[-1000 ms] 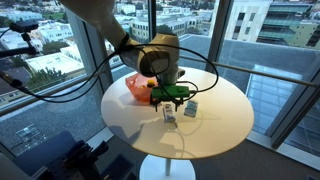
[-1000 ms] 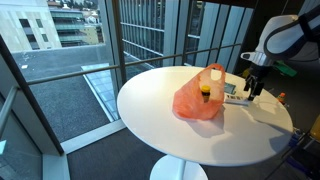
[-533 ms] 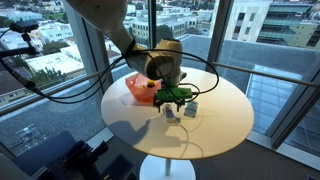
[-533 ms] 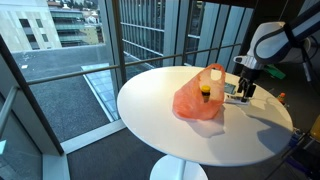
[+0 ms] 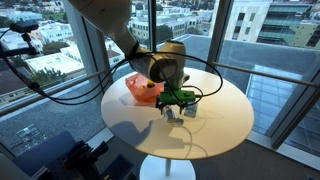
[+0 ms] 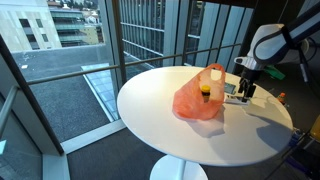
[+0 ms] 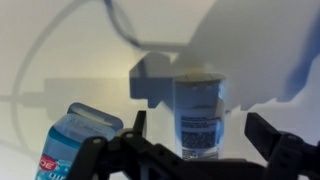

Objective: Put the white container in the orange plastic bag

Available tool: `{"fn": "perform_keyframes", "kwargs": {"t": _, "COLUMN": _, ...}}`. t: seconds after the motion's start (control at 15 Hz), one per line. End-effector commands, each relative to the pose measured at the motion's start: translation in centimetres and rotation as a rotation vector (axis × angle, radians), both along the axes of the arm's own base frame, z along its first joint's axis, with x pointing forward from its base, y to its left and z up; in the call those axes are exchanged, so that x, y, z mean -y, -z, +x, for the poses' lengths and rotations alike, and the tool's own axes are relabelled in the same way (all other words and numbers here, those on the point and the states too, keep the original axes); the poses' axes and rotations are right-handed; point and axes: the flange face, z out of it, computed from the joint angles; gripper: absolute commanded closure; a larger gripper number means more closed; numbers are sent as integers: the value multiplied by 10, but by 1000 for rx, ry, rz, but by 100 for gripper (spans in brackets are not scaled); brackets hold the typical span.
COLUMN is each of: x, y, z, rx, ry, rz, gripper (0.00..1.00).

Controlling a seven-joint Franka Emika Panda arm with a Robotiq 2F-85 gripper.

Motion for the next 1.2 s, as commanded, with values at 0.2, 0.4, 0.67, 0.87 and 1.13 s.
{"fn": "perform_keyframes", "kwargs": {"t": 0.2, "x": 15, "y": 7, "z": 0, "rx": 2, "ry": 19, "rz": -1, "gripper": 2}}
{"fn": "perform_keyframes", "kwargs": {"t": 0.4, "x": 17, "y": 10, "z": -1, "rx": -4, "ry": 25, "rz": 2, "gripper": 15}}
{"fn": "perform_keyframes", "kwargs": {"t": 0.67, "x": 18, "y": 10, "z": -2, "rx": -7, "ry": 31, "rz": 0, "gripper": 21}}
{"fn": "perform_keyframes", "kwargs": {"t": 0.87, "x": 22, "y": 7, "z": -5, "rx": -7, "ry": 39, "rz": 1, "gripper": 25}}
{"fn": "perform_keyframes", "kwargs": {"t": 1.13, "x": 27, "y": 4, "z": -8, "rx": -9, "ry": 52, "rz": 5, "gripper": 48}}
